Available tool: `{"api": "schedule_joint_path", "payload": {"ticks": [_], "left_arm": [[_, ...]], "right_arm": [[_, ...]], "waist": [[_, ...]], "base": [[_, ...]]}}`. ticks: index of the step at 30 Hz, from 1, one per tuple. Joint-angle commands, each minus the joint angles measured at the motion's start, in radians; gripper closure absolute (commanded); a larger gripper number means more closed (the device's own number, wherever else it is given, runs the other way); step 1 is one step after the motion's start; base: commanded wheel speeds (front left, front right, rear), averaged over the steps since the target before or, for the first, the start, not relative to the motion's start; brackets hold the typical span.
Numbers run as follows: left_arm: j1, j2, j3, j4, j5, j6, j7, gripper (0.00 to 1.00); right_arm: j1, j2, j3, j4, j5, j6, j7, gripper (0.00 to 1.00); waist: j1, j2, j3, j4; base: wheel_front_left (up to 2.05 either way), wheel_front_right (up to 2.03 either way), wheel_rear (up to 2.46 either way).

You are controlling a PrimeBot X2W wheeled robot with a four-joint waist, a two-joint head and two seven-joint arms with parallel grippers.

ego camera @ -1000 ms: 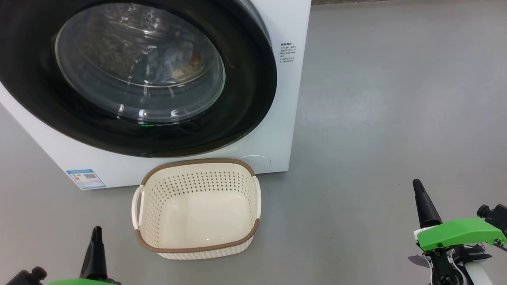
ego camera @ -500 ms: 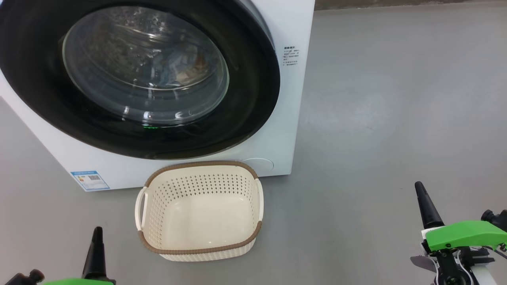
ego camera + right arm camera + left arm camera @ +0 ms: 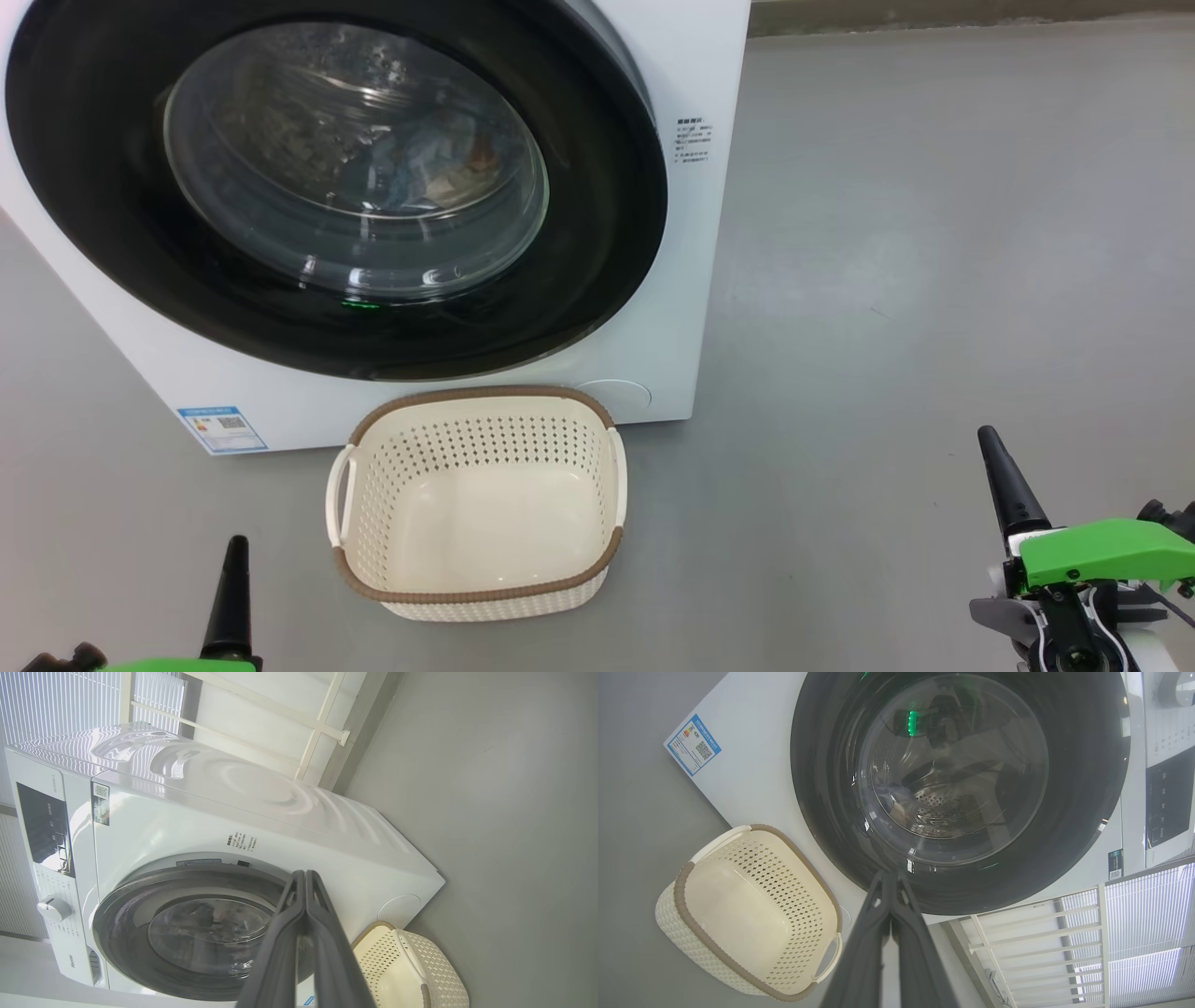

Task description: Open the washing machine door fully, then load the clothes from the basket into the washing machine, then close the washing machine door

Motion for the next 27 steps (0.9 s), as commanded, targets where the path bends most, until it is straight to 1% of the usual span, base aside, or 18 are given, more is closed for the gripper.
{"api": "schedule_joint_path", "payload": {"ticks": [1, 27], "left_arm": [[-0.042, 0.006, 0.028, -0.031, -0.029, 0.001, 0.009, 1.0], [-0.055, -0.013, 0.044, -0.039, -0.302, 0.001, 0.086, 1.0]], "right_arm": [[-0.003, -0.005, 0.003, -0.035, 0.023, 0.0, 0.007, 1.0], [0.012, 0.013, -0.04, -0.069, 0.254, 0.0, 0.083, 1.0]], "waist": [[-0.0001, -0.0001, -0.001, 0.001], [-0.0001, -0.0001, -0.026, 0.019]], "base": [[0.0, 0.0, 0.0], [0.0, 0.0, 0.0]]}}
